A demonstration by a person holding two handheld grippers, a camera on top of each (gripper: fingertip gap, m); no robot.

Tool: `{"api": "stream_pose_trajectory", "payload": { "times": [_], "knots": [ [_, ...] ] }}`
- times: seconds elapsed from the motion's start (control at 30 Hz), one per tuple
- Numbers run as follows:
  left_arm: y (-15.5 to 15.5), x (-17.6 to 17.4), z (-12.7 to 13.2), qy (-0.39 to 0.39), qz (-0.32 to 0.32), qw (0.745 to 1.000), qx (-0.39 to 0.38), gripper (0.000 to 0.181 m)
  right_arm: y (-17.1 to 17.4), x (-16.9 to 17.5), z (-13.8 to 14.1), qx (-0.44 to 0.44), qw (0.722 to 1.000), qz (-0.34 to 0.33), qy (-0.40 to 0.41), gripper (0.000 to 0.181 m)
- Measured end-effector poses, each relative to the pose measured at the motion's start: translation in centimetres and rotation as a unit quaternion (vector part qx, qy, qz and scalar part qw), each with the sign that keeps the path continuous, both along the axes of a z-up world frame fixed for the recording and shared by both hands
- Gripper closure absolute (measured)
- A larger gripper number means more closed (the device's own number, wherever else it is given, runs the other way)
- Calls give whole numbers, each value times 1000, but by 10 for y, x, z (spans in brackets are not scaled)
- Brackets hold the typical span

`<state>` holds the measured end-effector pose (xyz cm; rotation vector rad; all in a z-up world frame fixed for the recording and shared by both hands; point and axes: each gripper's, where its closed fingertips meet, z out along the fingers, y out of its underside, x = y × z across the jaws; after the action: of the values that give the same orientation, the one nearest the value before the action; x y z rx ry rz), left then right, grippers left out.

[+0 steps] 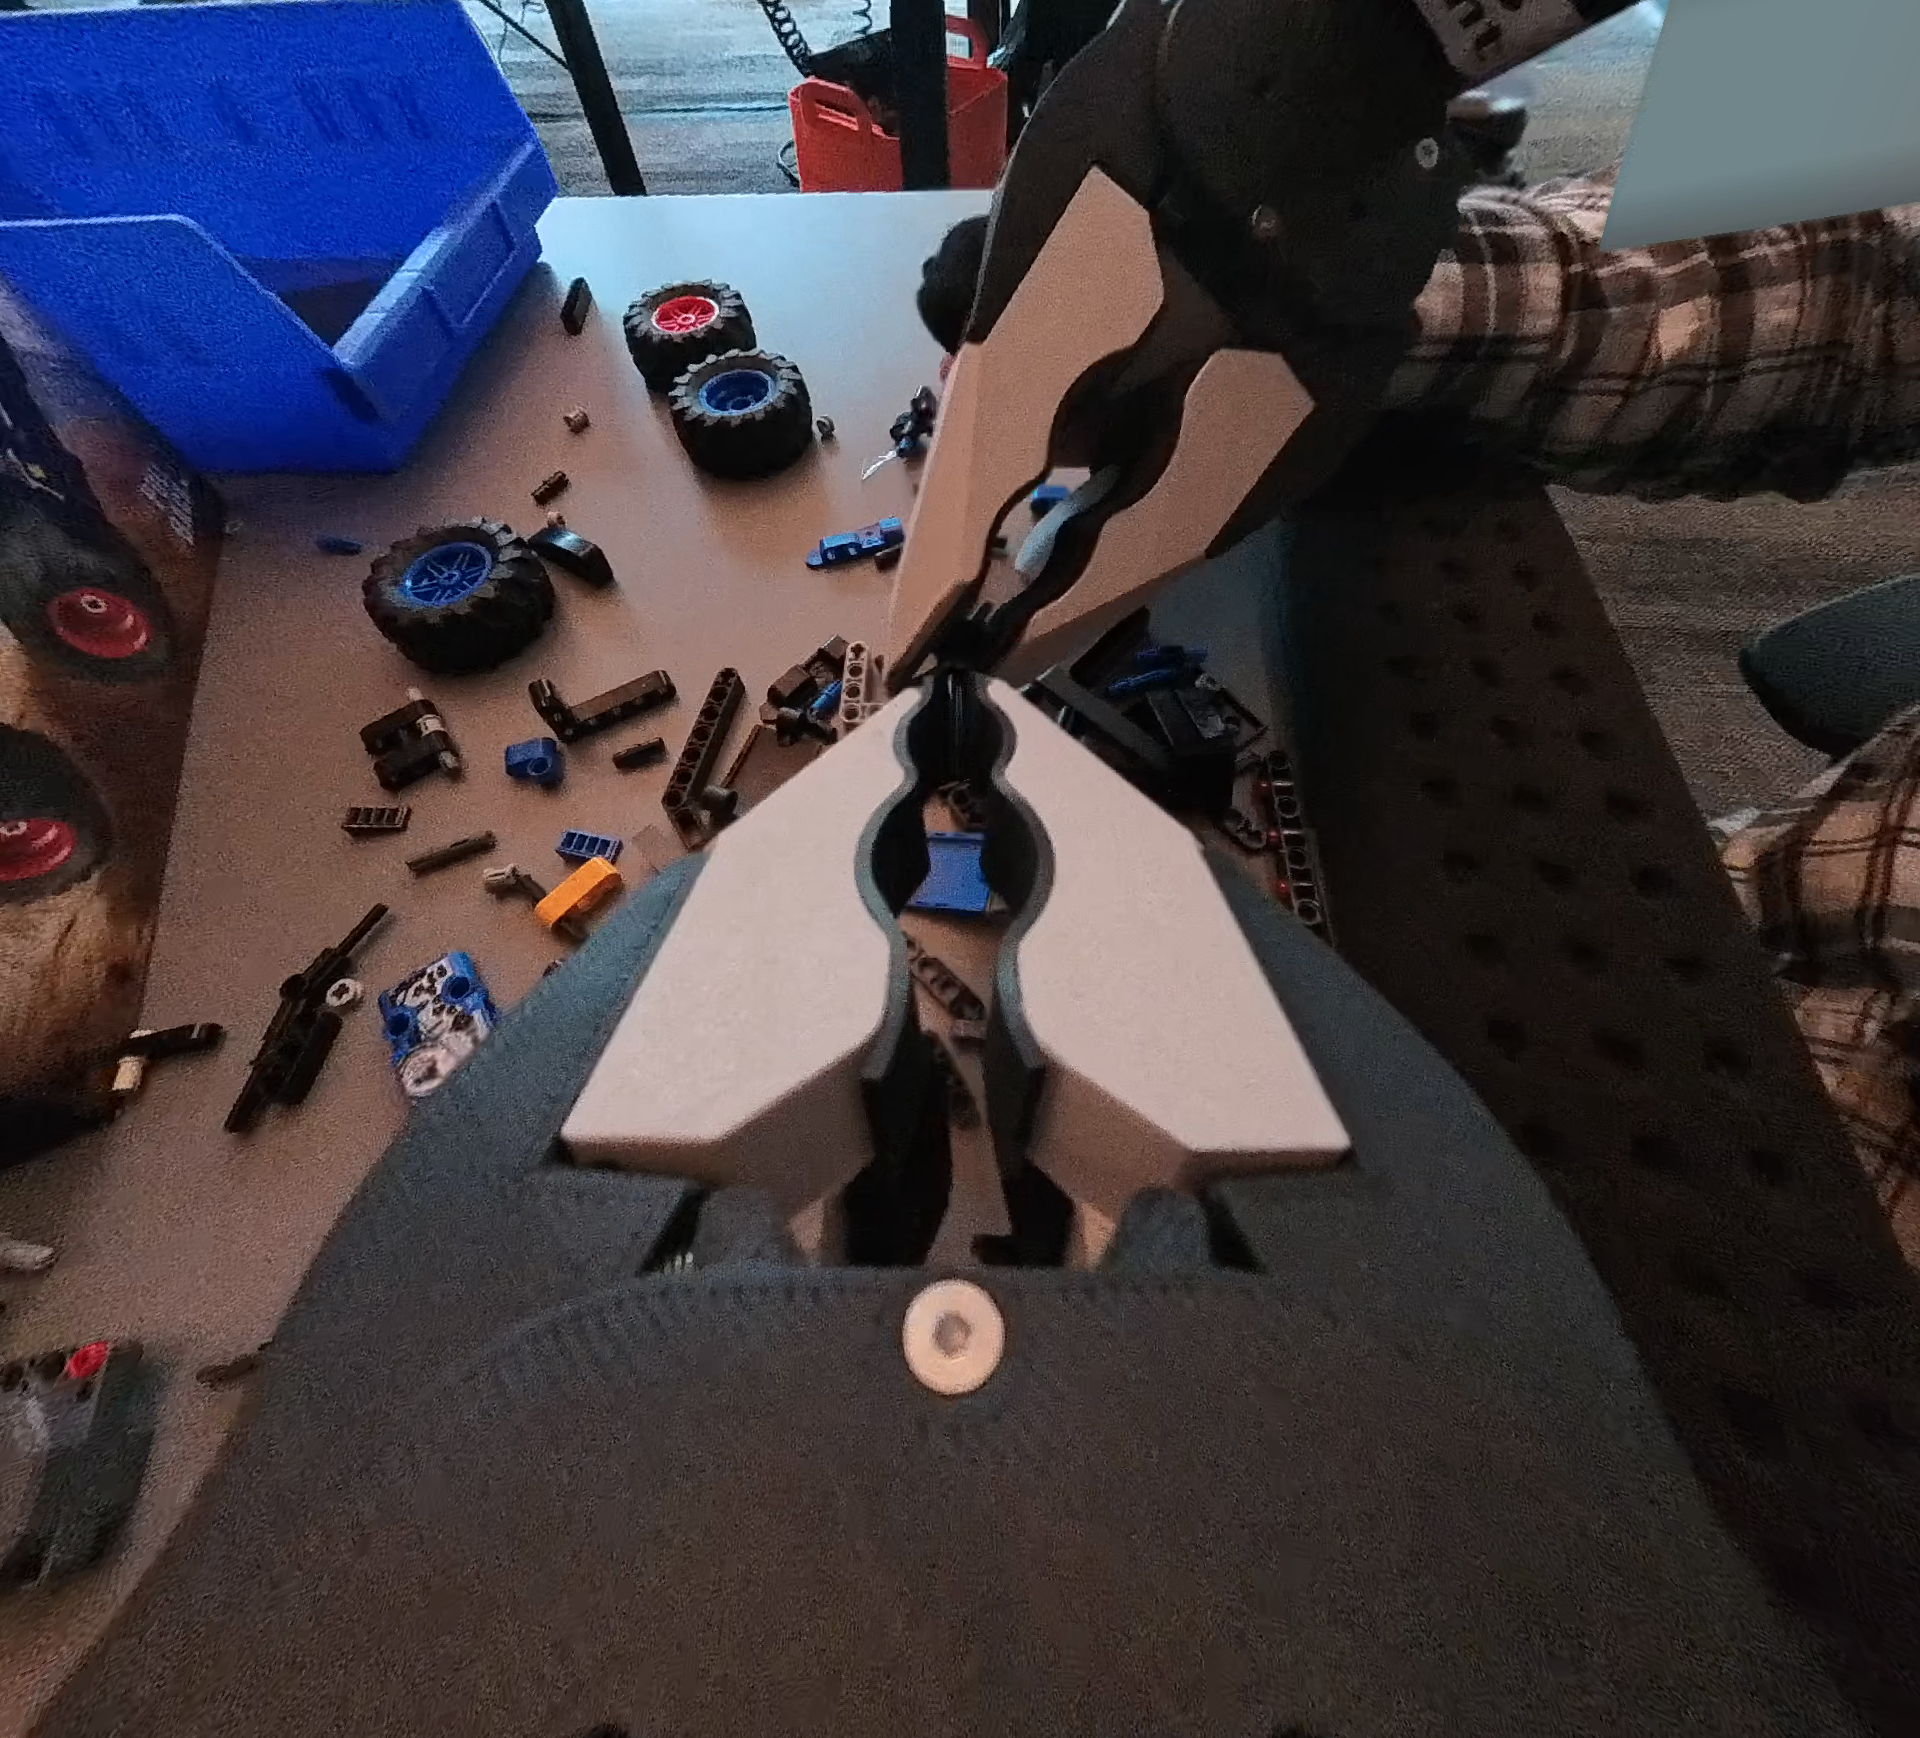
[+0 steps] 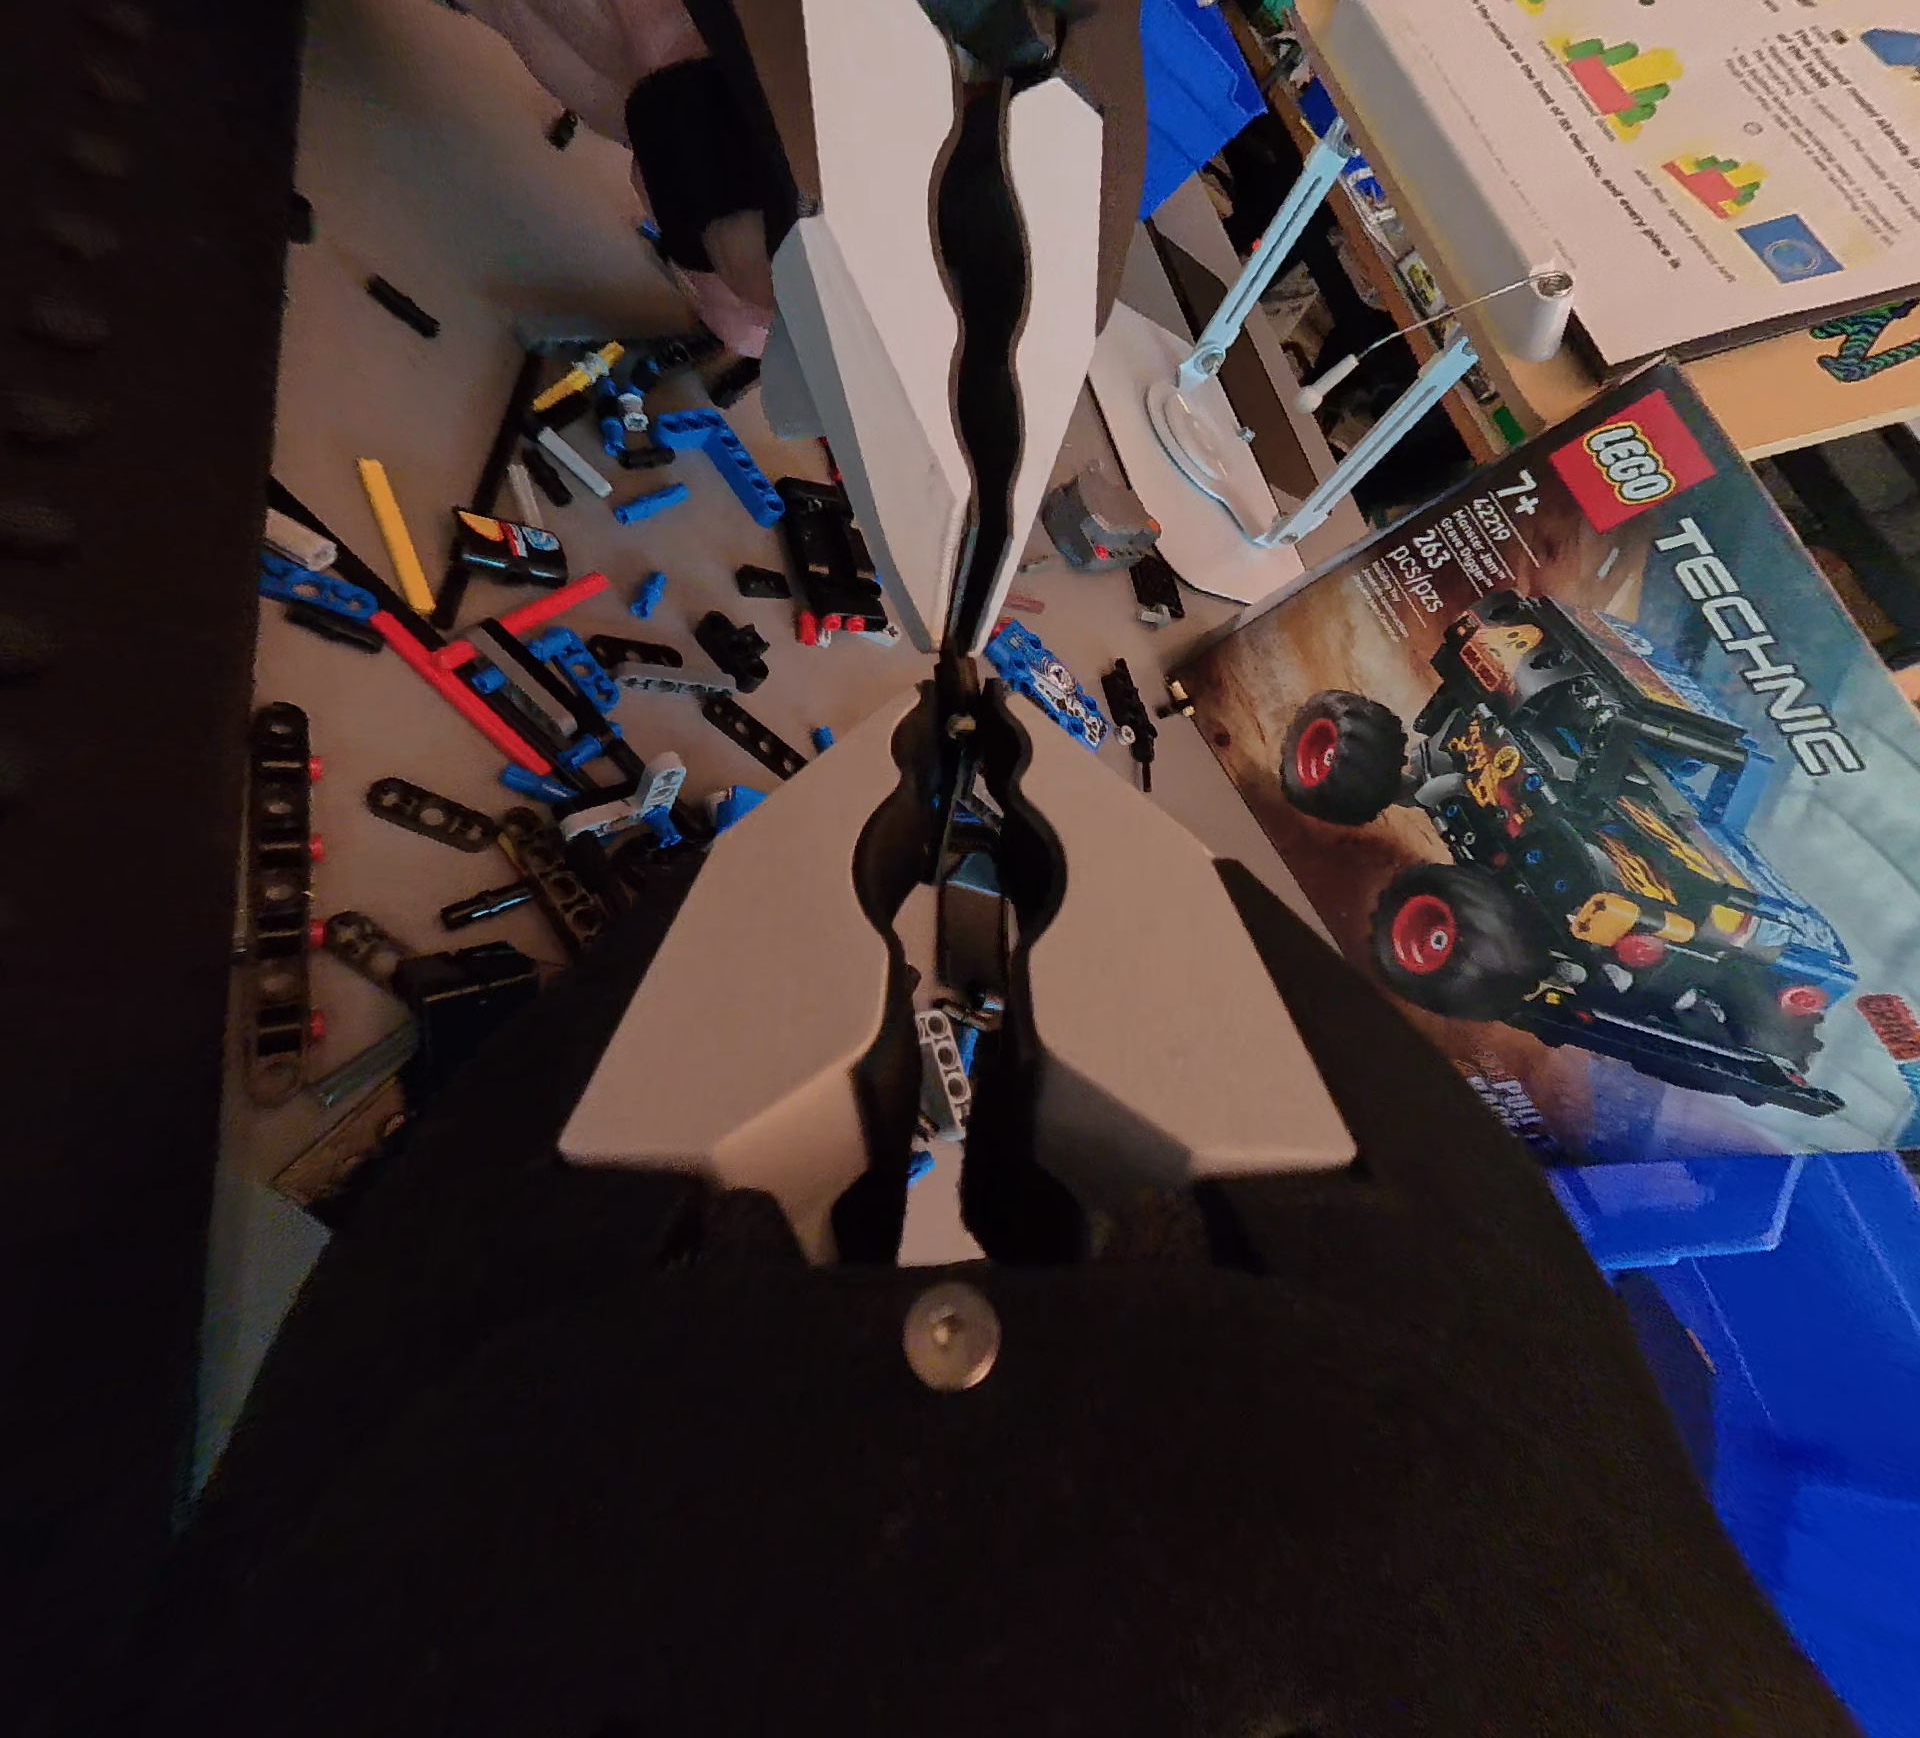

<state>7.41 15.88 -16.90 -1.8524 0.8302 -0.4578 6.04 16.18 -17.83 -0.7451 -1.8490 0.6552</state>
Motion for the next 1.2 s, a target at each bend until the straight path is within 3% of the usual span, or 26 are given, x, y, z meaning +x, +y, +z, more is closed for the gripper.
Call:
{"api": "stream_pose_trajectory", "payload": {
  "times": [0.03, 0.1, 0.17, 0.2, 0.3, 0.37, 0.43, 0.63, 0.7, 0.8, 0.87, 0.97, 1.2],
  "knots": [
    [-1, -8, 5, 3, 14, 1000, 8, 180, 8, 2, -3, 6, 1000, -19, -9, 176],
    [-3, -42, 40, -80, 52, 994, 45, 181, 33, 13, -6, -29, 998, -44, -15, 176],
    [-7, -44, 22, -34, 37, 999, 5, 181, 19, 9, 11, -81, 997, -14, 16, 176],
    [-12, -31, 5, -19, 6, 999, -34, 180, 13, 4, 6, -66, 998, -9, 4, 176],
    [-17, -28, -39, 75, -9, 994, -78, 179, 14, 7, -7, -64, 998, 2, -15, 175],
    [-13, -28, -37, 52, -3, 996, -79, 176, 16, 8, -10, -71, 997, 2, -18, 174],
    [-9, -34, -35, 42, 11, 996, -82, 151, 11, 5, -13, -58, 998, 6, -25, 174],
    [-4, -4, -16, -47, -13, 996, -81, 145, -1, -1, -18, 16, 1000, 15, -21, 174],
    [2, 4, -14, -76, -11, 993, -90, 146, 0, -3, -16, 52, 999, 5, -11, 174],
    [11, -1, -9, -140, 14, 985, -101, 167, 3, -2, -12, 81, 997, -8, 4, 174],
    [12, -3, -5, -177, 16, 977, -118, 160, 1, -2, -4, 94, 995, -10, 25, 174],
    [12, 3, -7, -171, 15, 979, -113, 164, -1, -4, -2, 121, 992, -16, 35, 175],
    [17, -2, -2, -161, 31, 983, -83, 178, 4, -6, 7, 95, 994, -32, 52, 169]
  ]
}}
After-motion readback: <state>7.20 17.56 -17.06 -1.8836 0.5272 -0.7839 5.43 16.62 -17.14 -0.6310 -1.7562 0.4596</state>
